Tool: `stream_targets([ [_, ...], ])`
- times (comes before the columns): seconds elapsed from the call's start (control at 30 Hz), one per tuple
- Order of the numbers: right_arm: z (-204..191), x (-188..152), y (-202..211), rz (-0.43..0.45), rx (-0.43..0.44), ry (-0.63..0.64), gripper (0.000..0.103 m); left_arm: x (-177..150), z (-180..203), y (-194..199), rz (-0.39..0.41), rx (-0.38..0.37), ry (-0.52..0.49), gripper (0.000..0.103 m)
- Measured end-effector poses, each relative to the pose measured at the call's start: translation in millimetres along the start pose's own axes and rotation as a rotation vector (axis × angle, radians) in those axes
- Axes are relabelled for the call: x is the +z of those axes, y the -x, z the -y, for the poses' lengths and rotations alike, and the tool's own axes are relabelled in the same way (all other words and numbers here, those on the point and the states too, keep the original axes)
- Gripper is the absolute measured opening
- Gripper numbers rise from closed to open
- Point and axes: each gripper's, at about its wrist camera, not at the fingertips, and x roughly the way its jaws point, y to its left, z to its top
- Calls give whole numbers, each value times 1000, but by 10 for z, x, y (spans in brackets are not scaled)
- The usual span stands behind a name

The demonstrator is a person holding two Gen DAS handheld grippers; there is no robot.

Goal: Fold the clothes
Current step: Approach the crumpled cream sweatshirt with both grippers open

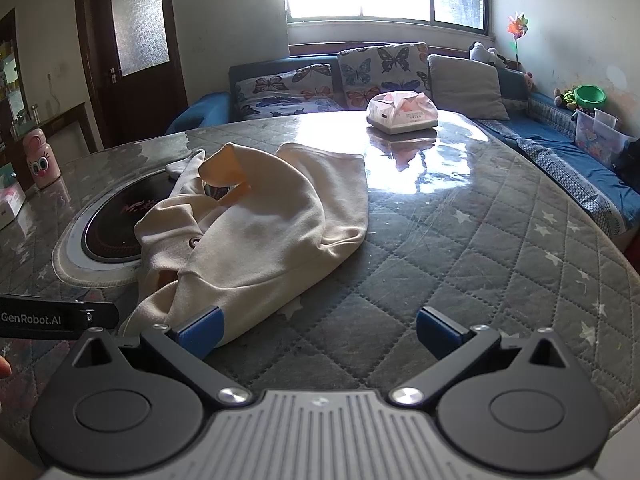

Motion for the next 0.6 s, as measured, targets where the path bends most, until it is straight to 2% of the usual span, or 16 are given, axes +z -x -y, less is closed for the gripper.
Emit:
stream_targets([
  [0.6,-3,-5,-31,-8,4,3,103,-16,54,-32,-16,-7,-22,103],
])
